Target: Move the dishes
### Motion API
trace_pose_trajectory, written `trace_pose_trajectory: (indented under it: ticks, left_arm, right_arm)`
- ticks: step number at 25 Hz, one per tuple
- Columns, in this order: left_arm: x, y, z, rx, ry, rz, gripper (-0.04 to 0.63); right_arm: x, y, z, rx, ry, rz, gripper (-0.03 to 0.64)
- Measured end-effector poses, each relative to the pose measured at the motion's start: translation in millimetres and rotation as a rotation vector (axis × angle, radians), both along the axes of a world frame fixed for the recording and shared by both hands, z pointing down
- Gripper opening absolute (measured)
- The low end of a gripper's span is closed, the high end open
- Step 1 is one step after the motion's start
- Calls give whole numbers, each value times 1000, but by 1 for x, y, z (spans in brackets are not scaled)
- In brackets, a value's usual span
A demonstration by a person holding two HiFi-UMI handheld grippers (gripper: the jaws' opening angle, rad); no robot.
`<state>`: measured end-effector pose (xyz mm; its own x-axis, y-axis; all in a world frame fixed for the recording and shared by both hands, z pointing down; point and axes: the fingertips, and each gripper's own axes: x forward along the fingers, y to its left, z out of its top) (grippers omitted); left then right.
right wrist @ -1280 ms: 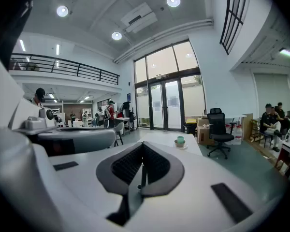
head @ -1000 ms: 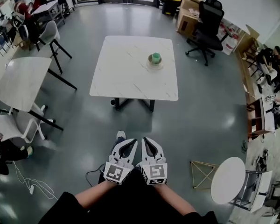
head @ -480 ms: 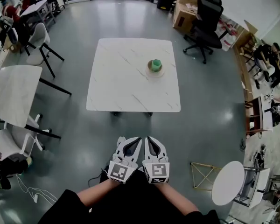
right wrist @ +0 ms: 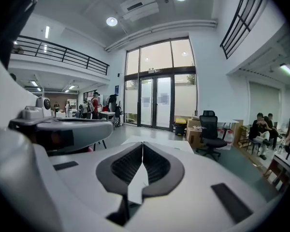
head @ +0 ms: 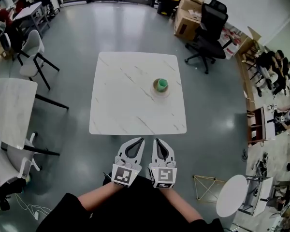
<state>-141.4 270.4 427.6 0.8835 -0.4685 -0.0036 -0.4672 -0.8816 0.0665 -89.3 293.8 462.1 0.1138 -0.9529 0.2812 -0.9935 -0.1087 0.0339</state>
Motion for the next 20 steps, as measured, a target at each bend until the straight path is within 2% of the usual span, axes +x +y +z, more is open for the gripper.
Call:
trace_pose_trajectory:
  ticks: [5,10,13,20]
  left_arm:
    - [-8,-42,17,-29,-46,25,18]
    - [-16,-60,40,-111,-41,64,18]
    - [-16,-63,52,-157,-33,94,17]
    - [-21,-81,50,-156,-44,73,17]
  right_arm:
    - [-2,-33,12,-19,-2,33,17]
    - [6,-48,23,-45,-8,90,17]
    - [7,-55,30,-59,-33,85,17]
    - [16,-66,33,-74,-59,95,17]
